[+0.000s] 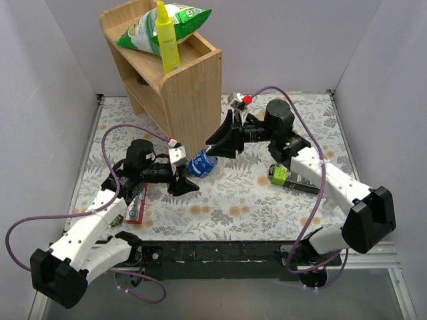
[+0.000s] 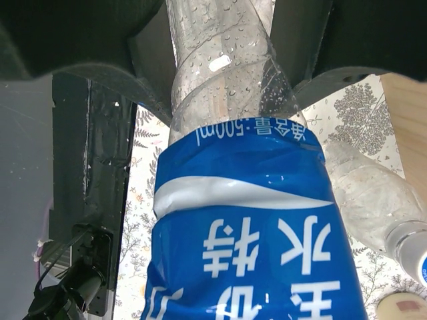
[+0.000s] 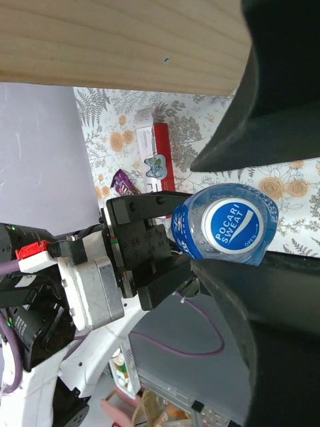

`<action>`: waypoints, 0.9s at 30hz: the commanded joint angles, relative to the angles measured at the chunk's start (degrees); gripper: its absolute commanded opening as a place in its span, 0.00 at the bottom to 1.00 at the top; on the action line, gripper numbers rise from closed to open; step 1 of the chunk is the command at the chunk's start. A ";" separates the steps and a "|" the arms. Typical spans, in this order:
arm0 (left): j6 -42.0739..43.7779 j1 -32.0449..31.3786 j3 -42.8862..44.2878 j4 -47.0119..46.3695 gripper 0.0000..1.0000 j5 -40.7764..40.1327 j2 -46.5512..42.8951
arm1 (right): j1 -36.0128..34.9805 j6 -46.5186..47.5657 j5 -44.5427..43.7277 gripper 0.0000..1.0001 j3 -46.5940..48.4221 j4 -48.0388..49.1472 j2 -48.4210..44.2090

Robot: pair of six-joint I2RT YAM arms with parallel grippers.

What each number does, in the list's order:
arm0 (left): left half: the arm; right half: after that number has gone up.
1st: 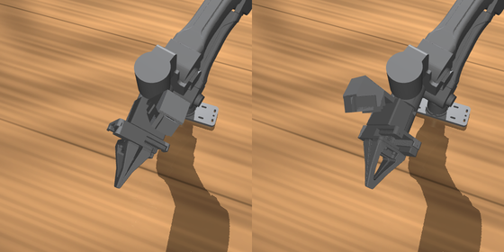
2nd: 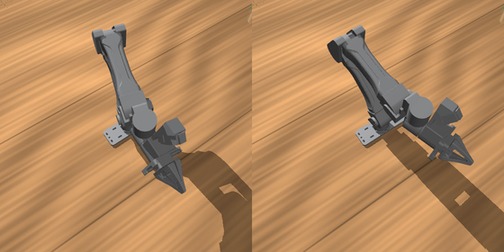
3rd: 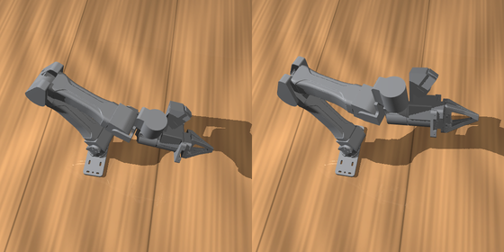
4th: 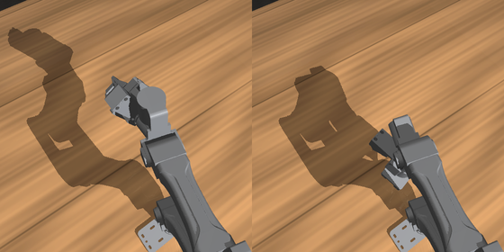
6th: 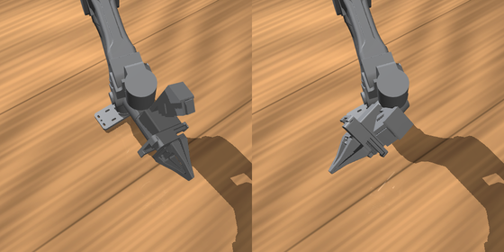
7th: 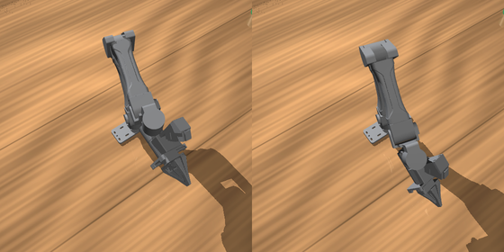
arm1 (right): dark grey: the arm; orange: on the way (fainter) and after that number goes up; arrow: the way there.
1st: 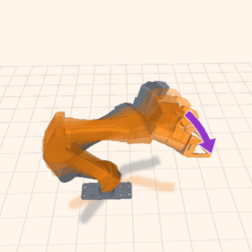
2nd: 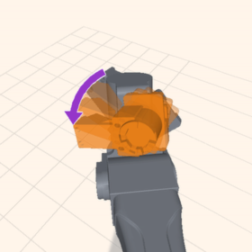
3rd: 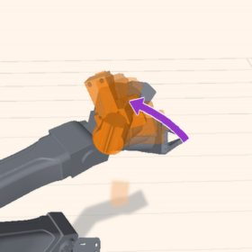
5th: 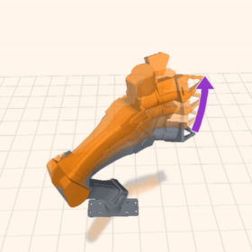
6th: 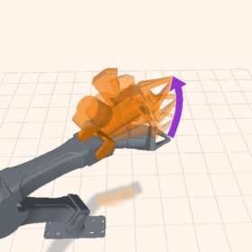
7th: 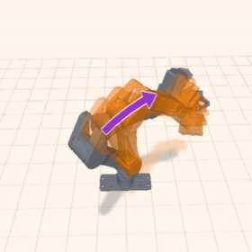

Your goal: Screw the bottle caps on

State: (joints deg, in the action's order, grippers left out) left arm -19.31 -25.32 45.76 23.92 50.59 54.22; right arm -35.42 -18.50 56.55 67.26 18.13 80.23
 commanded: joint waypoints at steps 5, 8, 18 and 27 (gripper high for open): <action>-2.22 0.10 1.00 -4.06 0.00 1.88 -0.34 | -1.05 -0.04 1.28 0.46 -0.64 3.05 -0.51; -3.01 0.10 0.65 -5.37 0.00 1.79 -0.25 | -1.49 0.31 0.14 0.49 -1.61 2.61 -0.60; -3.63 0.18 -1.10 -8.80 0.00 1.79 0.81 | -3.16 -0.31 -6.18 0.44 5.14 -0.02 2.65; -4.95 0.10 -2.07 -10.12 0.00 1.18 0.63 | -3.16 -1.71 -7.16 0.54 6.39 -0.20 3.97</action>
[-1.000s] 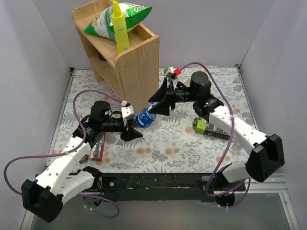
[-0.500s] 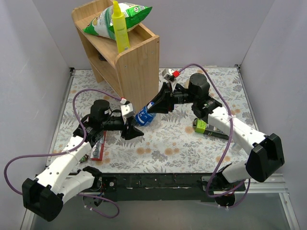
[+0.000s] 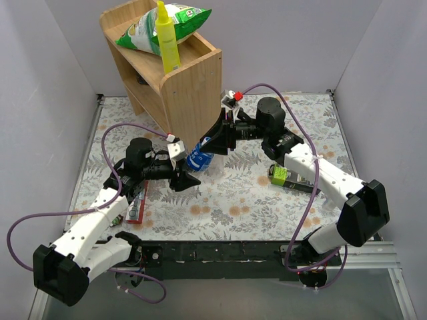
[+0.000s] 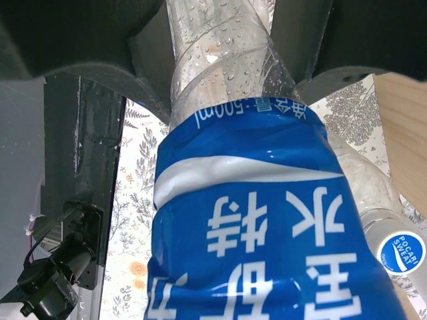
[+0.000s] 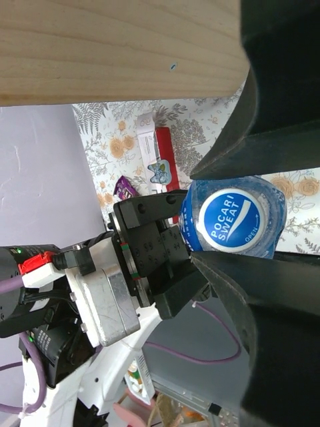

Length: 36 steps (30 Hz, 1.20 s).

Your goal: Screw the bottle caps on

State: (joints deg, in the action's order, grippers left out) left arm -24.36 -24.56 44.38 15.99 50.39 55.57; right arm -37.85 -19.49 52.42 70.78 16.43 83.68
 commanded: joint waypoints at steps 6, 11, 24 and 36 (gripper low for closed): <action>-0.34 -0.58 -0.87 -2.71 0.00 1.11 -0.29 | -0.74 -0.82 -2.85 0.56 3.05 2.12 0.70; -0.43 -0.58 -0.87 -2.80 0.00 1.29 0.24 | -0.74 -1.08 -3.91 0.59 2.69 2.65 0.52; -0.60 -0.58 -1.66 -3.77 0.00 1.64 0.86 | -2.49 0.06 -8.57 0.44 5.15 1.51 2.36; -6.40 -0.58 -1.58 -9.83 0.00 -7.75 -1.17 | -6.97 3.22 -31.58 0.01 9.88 -13.85 3.24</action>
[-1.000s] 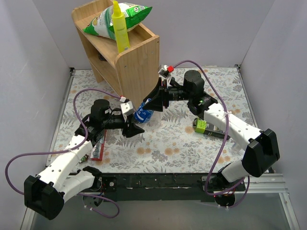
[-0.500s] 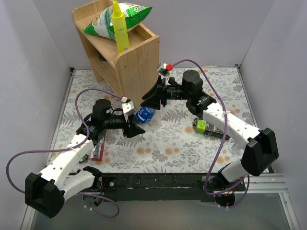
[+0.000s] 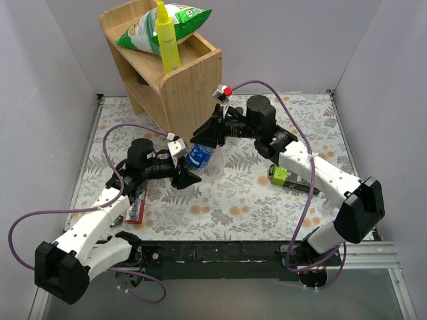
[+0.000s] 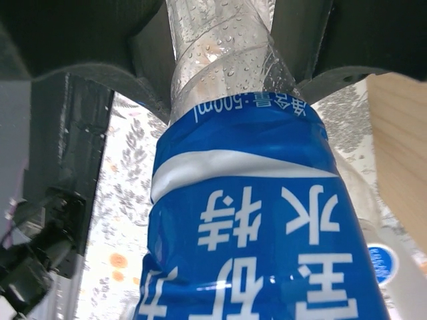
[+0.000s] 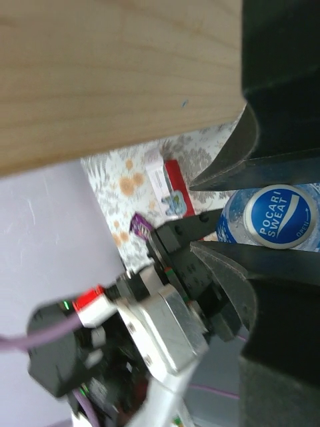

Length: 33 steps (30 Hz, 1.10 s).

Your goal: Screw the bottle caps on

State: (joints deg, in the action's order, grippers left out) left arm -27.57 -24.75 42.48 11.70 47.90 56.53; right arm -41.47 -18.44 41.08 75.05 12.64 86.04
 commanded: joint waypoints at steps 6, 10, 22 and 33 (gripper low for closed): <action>-4.60 -0.74 0.24 -4.50 0.00 -10.90 -4.24 | -9.15 5.42 -34.49 0.01 9.94 -18.71 1.32; -3.63 -0.74 -1.51 -3.18 0.00 -8.79 -5.46 | -10.12 8.49 -34.75 0.01 9.59 -18.01 1.24; 12.06 -0.74 -3.02 12.00 0.98 -15.11 -9.16 | -10.56 29.23 -20.61 0.01 10.03 -21.41 -1.84; 27.93 -0.74 -6.70 37.34 0.98 -16.87 -15.04 | -10.82 37.51 -17.00 0.01 10.12 -27.59 -2.54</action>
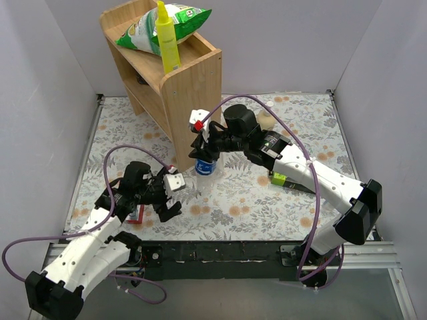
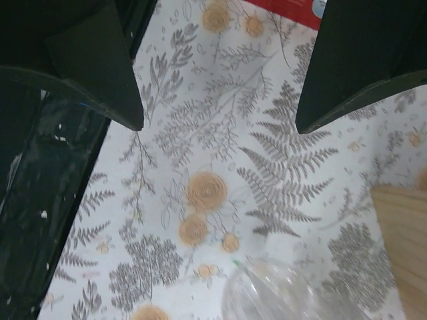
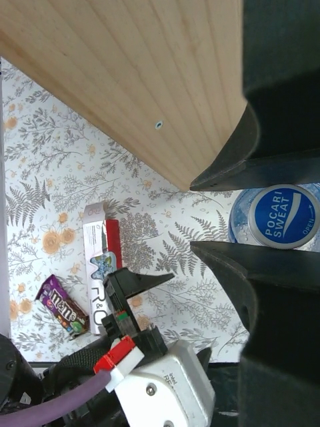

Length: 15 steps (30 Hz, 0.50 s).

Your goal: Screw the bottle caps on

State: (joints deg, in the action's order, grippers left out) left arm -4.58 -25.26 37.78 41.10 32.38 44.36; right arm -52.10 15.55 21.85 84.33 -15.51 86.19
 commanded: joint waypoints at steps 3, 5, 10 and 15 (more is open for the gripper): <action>2.30 -0.23 -3.15 8.03 0.98 -1.53 -4.01 | -0.90 5.54 4.16 0.01 -0.83 2.31 -2.87; 2.73 -0.23 -4.29 8.55 0.98 -1.62 -4.54 | -0.99 6.77 5.74 0.01 -4.08 4.16 -3.57; 2.29 -0.14 -4.56 7.68 0.98 -3.11 -4.72 | -1.78 9.84 6.63 0.01 -7.87 7.42 -4.63; 3.26 -0.06 -6.31 6.98 0.98 -4.34 -5.77 | -2.31 11.60 6.02 0.01 -10.06 7.69 -4.45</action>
State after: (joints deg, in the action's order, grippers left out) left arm -2.57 -25.26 32.67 48.31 29.36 39.86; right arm -53.80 24.29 26.94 75.64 -11.86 83.48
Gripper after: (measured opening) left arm 0.981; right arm 0.406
